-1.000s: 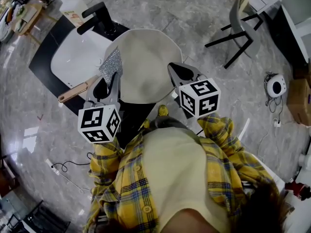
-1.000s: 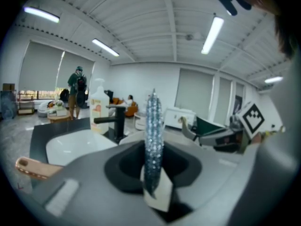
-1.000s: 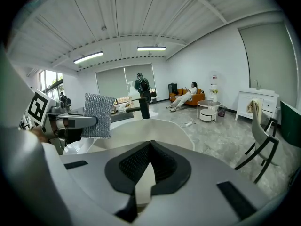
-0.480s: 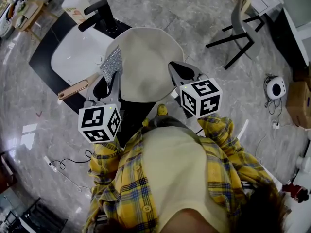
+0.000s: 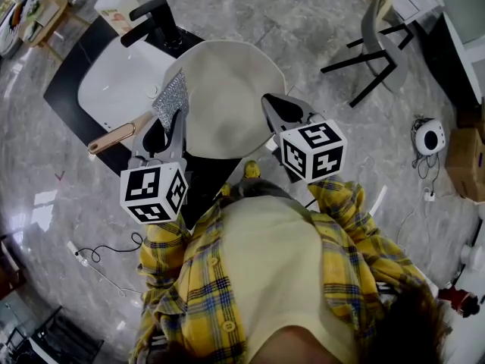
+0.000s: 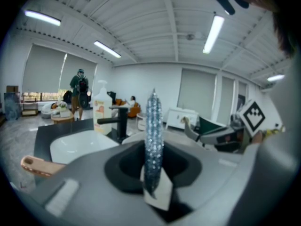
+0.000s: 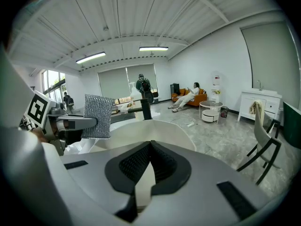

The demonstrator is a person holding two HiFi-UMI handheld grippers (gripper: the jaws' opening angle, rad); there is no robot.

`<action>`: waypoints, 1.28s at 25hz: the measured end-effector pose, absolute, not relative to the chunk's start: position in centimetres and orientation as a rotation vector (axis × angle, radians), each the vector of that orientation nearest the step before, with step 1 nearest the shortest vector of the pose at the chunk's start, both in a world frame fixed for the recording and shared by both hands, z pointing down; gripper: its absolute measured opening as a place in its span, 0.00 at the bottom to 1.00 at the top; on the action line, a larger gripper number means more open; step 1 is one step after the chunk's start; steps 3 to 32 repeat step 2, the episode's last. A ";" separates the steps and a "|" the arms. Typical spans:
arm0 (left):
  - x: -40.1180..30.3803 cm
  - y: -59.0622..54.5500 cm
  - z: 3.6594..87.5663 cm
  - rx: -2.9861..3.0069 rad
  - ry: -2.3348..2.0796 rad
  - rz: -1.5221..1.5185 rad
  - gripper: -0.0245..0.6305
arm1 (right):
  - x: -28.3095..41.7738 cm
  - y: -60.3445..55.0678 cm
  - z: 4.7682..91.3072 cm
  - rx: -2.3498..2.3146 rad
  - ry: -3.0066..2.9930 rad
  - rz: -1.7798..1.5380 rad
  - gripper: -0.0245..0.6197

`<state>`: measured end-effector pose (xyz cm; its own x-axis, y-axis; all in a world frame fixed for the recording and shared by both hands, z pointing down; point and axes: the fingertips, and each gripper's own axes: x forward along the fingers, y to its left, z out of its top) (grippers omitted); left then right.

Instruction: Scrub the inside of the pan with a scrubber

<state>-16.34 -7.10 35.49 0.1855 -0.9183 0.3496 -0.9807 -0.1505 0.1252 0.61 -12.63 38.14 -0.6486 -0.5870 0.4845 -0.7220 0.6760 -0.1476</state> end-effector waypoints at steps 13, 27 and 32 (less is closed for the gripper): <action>-16.3 -7.1 35.4 2.147 -1.805 0.270 0.17 | 0.7 -12.6 38.2 1.020 -2.493 0.462 0.06; -16.3 -7.1 35.4 2.147 -1.805 0.270 0.17 | 0.7 -12.6 38.2 1.020 -2.493 0.462 0.06; -16.3 -7.1 35.4 2.147 -1.805 0.270 0.17 | 0.7 -12.6 38.2 1.020 -2.493 0.462 0.06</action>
